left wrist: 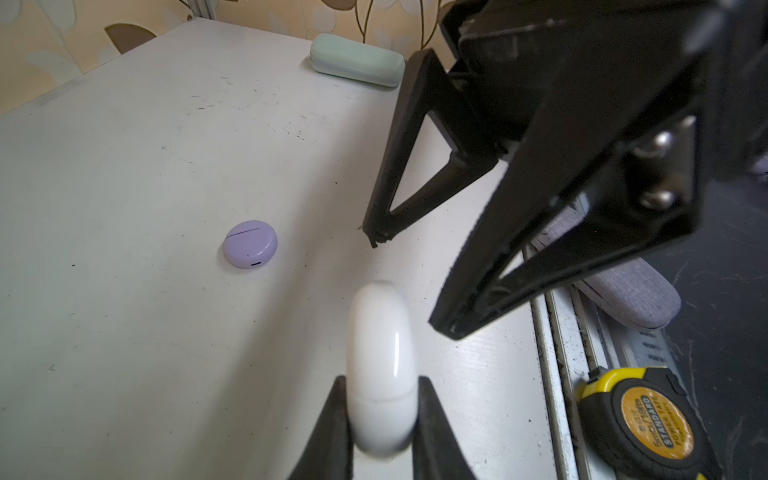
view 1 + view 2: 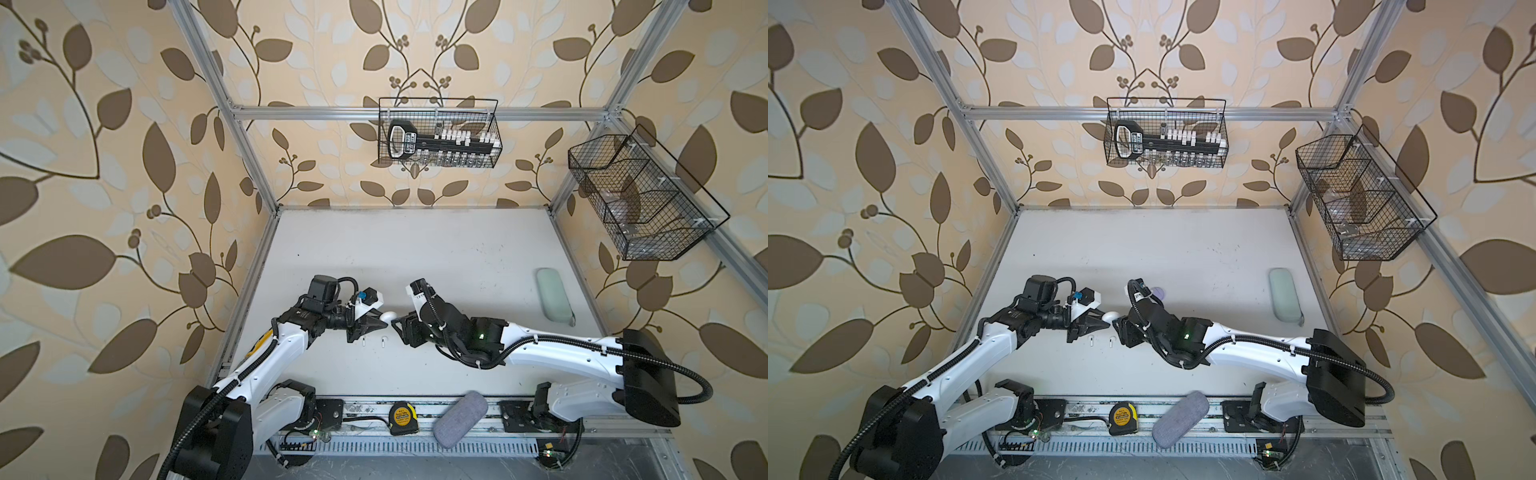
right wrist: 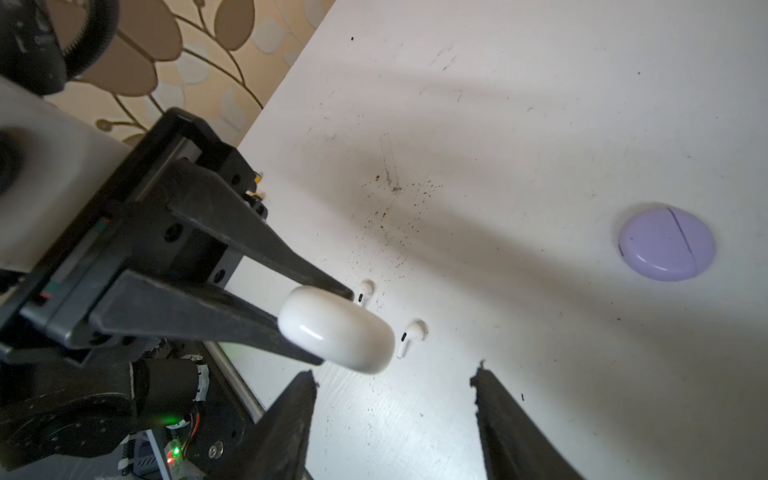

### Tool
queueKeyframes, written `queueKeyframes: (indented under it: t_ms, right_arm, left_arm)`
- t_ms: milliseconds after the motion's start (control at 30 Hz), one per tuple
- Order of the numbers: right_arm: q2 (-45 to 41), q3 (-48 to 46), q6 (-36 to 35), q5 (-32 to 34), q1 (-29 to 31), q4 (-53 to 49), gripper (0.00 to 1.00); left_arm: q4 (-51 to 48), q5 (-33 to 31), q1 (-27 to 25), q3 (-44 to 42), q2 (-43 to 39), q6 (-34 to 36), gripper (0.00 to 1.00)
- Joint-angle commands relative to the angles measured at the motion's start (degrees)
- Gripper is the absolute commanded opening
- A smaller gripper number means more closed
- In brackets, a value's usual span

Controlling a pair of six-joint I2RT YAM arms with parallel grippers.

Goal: Insert the wireless bluetooth earbuds into the charging case

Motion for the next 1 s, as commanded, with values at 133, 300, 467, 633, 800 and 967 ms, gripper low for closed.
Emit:
queueKeyframes:
  t_ms: [133, 300, 467, 633, 800, 967]
  right_arm:
    - [0.9, 1.8, 0.7, -1.1, -1.7, -0.4, 0.62]
    - [1.2, 1.8, 0.5, -1.5, -2.5, -0.3, 0.62]
    - [1.3, 1.6, 0.7, -1.8, -3.4, -0.3, 0.62]
    - [0.3, 1.1, 0.4, -2.1, -3.2, -0.3, 0.62]
    - [-0.5, 0.3, 0.7, -1.9, -2.2, -1.4, 0.62]
    - [0.2, -0.5, 1.1, -2.2, -1.7, -1.3, 0.62]
  left_arm:
    - [-0.3, -0.2, -0.9, -0.5, -1.4, 1.2, 0.04]
    - [-0.6, -0.4, -1.2, -0.6, -1.6, 1.7, 0.04]
    - [-1.1, -0.6, -1.6, -0.6, -1.8, 2.4, 0.04]
    - [-1.4, -0.9, -1.8, -0.6, -1.7, 2.8, 0.04]
    - [-2.3, -0.7, -1.8, 0.5, -0.2, 4.1, 0.03]
    - [0.3, -2.6, -1.8, -0.7, 0.1, 6.9, 0.02]
